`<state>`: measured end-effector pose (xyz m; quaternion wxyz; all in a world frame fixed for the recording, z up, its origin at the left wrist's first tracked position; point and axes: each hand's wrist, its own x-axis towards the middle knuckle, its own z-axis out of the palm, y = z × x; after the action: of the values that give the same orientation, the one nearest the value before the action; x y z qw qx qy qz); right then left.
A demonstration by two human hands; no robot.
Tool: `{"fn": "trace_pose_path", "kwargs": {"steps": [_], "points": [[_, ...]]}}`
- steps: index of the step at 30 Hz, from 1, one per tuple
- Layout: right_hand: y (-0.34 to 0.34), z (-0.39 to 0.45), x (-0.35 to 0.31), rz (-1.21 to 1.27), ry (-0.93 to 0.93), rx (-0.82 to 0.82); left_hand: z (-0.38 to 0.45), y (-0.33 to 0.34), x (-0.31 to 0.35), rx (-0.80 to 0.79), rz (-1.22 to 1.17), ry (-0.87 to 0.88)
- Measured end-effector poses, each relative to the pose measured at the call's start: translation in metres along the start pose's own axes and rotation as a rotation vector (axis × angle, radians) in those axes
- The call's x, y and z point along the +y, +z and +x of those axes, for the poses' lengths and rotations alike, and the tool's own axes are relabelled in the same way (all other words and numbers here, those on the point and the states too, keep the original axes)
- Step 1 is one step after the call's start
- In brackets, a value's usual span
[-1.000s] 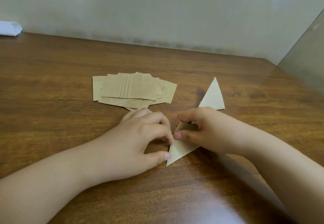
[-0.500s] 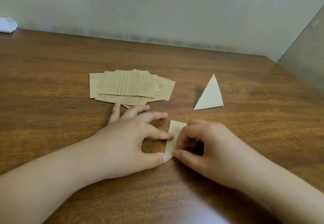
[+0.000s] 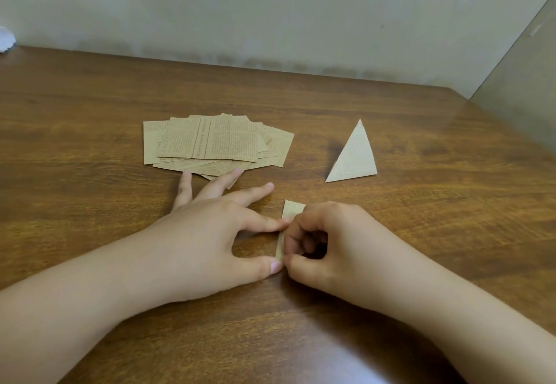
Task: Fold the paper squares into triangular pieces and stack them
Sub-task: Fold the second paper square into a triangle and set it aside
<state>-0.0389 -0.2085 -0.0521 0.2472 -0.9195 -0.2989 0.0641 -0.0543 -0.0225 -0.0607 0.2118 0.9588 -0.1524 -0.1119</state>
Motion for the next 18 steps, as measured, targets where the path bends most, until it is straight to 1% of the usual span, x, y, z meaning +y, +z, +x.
{"fn": "trace_pose_path", "kwargs": {"steps": [9,13,18], "points": [[-0.014,0.001,0.024,-0.017,0.093,0.003,-0.001,-0.003,0.005,-0.033,0.03,-0.032],[-0.024,0.001,0.035,-0.003,0.171,0.038,0.0,-0.002,0.003,-0.046,0.036,-0.033],[-0.035,0.004,0.049,-0.003,0.246,0.027,0.0,-0.002,0.004,-0.047,0.044,-0.045]]}}
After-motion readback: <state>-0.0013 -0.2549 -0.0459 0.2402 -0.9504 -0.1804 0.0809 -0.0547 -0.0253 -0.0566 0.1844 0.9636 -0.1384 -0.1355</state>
